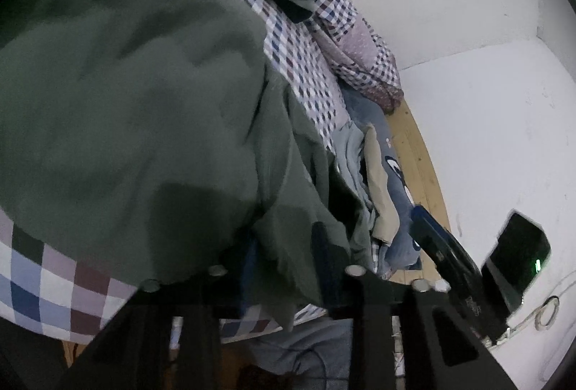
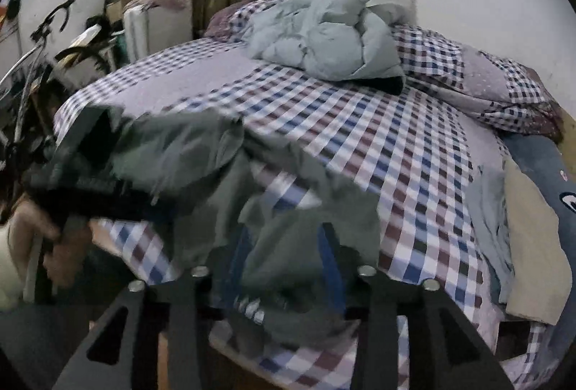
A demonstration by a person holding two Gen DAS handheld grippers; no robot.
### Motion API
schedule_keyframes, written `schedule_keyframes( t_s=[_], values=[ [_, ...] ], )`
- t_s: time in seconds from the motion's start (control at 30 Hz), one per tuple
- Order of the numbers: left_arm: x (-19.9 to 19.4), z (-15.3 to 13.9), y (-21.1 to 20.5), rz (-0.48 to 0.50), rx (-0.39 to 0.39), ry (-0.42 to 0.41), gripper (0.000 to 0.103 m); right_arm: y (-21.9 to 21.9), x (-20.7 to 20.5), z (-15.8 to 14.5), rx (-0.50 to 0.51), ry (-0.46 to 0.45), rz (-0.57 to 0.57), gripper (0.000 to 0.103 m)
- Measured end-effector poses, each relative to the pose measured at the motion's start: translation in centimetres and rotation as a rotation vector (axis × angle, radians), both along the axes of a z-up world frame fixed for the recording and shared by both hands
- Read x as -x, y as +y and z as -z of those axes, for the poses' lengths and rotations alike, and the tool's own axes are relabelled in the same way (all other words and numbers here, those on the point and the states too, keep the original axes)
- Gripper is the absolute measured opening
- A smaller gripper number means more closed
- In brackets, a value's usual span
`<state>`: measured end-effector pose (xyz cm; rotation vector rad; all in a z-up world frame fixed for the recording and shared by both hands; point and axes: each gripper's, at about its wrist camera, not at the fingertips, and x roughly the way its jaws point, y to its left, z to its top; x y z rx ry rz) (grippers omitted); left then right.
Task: Fold clothes
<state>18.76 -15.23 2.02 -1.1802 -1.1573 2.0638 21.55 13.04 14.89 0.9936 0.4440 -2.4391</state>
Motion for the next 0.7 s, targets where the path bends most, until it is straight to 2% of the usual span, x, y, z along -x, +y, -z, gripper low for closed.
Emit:
schedule_keyframes(
  t_s=[0.23,0.5,0.7],
  values=[
    [0.4,-0.4,0.6,0.007,0.021,0.016,0.01,-1.8,6.2,1.4,-0.041,-0.114,0.114,0.049],
    [0.5,-1.3,1.1,0.007,0.039,0.049,0.01,-2.3,10.7,5.3,-0.106,-0.321,0.205,0.049],
    [0.3,-2.0,1.3,0.008,0.053,0.078,0.009,-2.6,11.1,5.6,-0.185,-0.318,0.237,0.046]
  ],
)
